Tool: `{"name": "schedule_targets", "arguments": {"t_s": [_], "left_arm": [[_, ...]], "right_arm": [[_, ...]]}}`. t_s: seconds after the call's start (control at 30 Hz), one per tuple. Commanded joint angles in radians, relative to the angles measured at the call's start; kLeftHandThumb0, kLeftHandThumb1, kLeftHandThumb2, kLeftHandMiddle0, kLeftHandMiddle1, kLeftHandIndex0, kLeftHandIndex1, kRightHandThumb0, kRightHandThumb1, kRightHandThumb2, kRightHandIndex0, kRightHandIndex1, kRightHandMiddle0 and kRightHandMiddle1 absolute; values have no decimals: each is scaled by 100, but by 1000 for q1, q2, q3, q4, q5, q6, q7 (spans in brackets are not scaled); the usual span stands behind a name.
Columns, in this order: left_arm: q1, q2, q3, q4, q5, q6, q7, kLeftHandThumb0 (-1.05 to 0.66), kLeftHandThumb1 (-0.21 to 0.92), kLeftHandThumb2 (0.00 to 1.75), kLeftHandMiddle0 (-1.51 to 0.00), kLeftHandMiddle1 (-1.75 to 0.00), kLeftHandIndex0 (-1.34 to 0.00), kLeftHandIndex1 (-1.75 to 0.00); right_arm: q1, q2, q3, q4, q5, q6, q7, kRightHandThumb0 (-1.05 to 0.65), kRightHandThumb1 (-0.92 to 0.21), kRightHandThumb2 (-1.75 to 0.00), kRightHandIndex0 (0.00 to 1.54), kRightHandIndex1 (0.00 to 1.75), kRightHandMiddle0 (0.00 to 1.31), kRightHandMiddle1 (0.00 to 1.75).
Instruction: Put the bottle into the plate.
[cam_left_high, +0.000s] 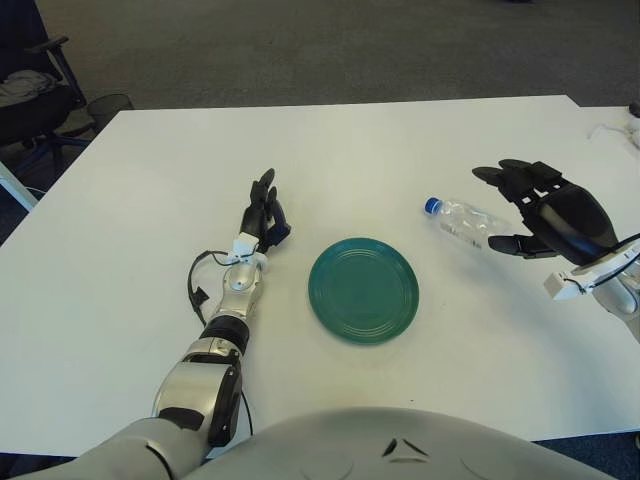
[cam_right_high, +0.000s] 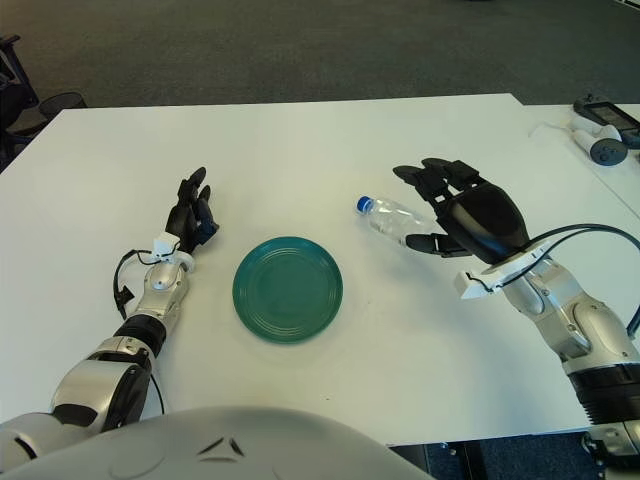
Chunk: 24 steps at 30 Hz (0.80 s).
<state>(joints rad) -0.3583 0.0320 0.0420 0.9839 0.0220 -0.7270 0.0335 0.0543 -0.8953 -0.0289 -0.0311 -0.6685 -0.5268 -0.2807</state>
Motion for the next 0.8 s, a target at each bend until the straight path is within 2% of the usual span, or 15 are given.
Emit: {"name": "schedule_targets", "arguments": {"t_s": [0.0, 0.13, 0.3, 0.43, 0.7, 0.77], "left_arm": [[105, -7, -6, 69, 21, 3, 5, -86, 92, 106, -24, -1, 0, -46], [103, -7, -5, 73, 20, 4, 7, -85, 92, 106, -24, -1, 0, -45], [102, -9, -4, 75, 21, 4, 8, -85, 92, 106, -24, -1, 0, -45], [102, -9, -5, 75, 21, 5, 8, -86, 92, 106, -24, -1, 0, -44], [102, -10, -5, 75, 22, 4, 10, -85, 92, 105, -25, -1, 0, -46], [103, -9, -7, 73, 24, 3, 8, -85, 92, 105, -25, -1, 0, -46]], "right_arm": [[15, 55, -52, -31, 38, -22, -38, -86, -92, -69, 29, 50, 0, 93], [-16, 117, -75, -11, 50, -69, -99, -86, -92, -63, 29, 65, 0, 108], [-64, 167, -111, -6, 90, -109, -127, -84, -92, -59, 30, 71, 0, 116], [-109, 188, -167, -49, 148, -120, -116, -80, -92, -56, 31, 74, 0, 119], [-122, 235, -210, -60, 185, -141, -95, -74, -92, -53, 28, 74, 0, 121], [-120, 249, -219, -83, 205, -115, -73, -73, -92, -53, 27, 74, 0, 121]]}}
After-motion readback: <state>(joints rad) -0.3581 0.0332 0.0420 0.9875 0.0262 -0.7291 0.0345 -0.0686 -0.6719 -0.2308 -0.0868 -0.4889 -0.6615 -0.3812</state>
